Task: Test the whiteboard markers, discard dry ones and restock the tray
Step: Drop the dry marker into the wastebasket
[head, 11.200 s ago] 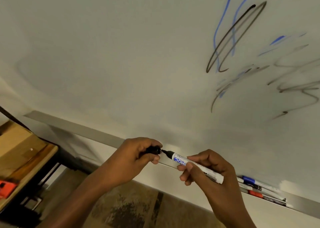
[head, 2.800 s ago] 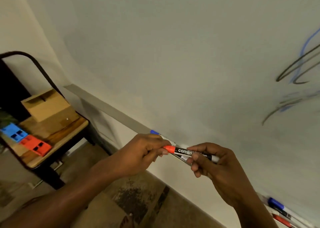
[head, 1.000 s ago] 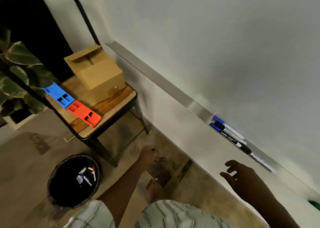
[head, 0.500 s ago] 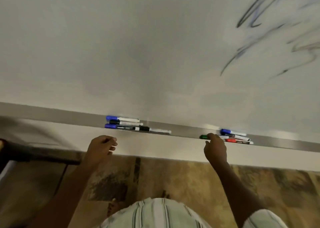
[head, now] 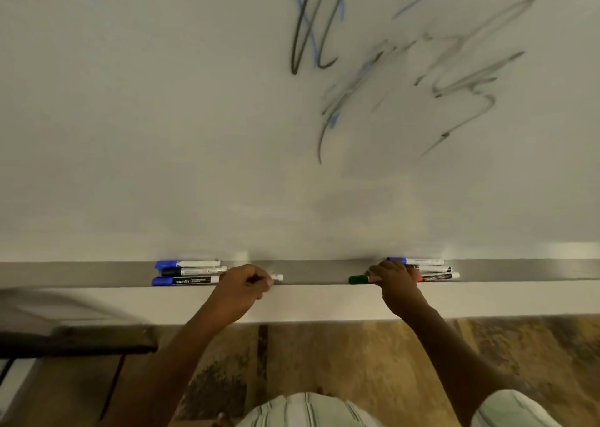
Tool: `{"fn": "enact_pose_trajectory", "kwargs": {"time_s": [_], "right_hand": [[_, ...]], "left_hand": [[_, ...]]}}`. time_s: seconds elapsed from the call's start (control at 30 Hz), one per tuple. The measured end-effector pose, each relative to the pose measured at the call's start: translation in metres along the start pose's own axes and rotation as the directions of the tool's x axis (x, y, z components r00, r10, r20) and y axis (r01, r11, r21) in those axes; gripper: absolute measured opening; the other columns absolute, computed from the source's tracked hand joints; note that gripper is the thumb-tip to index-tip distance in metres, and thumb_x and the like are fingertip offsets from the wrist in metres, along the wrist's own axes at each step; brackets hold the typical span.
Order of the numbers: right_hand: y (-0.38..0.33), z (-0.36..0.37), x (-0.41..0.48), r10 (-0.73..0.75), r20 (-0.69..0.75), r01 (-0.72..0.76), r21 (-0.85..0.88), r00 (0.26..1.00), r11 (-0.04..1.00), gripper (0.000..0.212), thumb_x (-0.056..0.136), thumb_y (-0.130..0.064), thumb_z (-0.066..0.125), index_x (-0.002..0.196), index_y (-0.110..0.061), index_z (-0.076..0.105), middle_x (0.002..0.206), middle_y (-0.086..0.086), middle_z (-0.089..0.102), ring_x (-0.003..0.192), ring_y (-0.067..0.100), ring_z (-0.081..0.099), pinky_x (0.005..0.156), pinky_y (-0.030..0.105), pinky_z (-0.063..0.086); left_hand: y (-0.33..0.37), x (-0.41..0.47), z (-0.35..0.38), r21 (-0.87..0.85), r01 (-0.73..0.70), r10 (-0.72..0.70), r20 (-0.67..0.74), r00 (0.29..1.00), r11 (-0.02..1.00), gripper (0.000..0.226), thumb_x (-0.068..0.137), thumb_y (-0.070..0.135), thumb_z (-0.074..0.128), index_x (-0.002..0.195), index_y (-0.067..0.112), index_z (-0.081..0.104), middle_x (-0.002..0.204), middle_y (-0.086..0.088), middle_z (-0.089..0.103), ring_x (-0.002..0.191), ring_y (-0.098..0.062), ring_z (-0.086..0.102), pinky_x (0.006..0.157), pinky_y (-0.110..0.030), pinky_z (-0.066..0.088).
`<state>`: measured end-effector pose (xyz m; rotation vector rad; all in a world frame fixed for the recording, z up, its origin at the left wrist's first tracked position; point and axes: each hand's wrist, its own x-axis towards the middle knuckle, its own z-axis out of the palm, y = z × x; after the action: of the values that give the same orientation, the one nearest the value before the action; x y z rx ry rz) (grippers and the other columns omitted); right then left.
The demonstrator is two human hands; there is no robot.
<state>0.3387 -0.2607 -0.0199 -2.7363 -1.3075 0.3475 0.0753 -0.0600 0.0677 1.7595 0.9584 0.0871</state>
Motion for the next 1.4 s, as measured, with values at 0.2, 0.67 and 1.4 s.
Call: {"fn": "enact_pose_trajectory", "kwargs": {"time_s": [0.2, 0.67, 1.4], "right_hand": [[-0.003, -0.041, -0.005, -0.257, -0.155, 0.265, 0.038, 0.954, 0.963, 0.026, 0.086, -0.01, 0.06, 0.106, -0.024, 0.066, 0.101, -0.002, 0.061, 0.088, 0.02, 0.064, 0.078, 0.036, 0.042], [0.001, -0.198, -0.091, -0.064, -0.431, 0.407, 0.779, 0.9, 0.478, 0.039, 0.057, -0.063, 0.077, 0.076, -0.028, 0.072, 0.069, -0.008, 0.071, 0.06, 0.012, 0.066, 0.053, 0.022, 0.053], [-0.071, -0.24, -0.016, -0.551, -0.778, 0.699, -0.213, 0.301, 0.682, 0.012, 0.083, -0.019, 0.063, 0.08, -0.011, 0.054, 0.06, 0.005, 0.056, 0.052, 0.019, 0.047, 0.046, 0.032, 0.045]], "left_hand": [[0.06, 0.002, 0.046, 0.302, -0.245, 0.231, 0.081, 0.97, 0.921, 0.015, 0.089, 0.029, 0.061, 0.104, 0.024, 0.062, 0.101, 0.008, 0.062, 0.087, -0.002, 0.057, 0.071, -0.008, 0.042], [0.194, -0.034, 0.082, 0.489, -0.713, 0.574, 0.429, 0.698, 0.502, 0.017, 0.099, 0.034, 0.032, 0.103, 0.029, 0.048, 0.096, 0.006, 0.054, 0.084, -0.009, 0.048, 0.077, -0.026, 0.04], [0.208, -0.09, -0.021, 0.507, -0.556, 0.73, -0.254, 0.634, 0.659, 0.016, 0.088, 0.031, 0.041, 0.1, 0.04, 0.046, 0.083, 0.0, 0.051, 0.059, -0.016, 0.048, 0.051, -0.016, 0.04]]}}
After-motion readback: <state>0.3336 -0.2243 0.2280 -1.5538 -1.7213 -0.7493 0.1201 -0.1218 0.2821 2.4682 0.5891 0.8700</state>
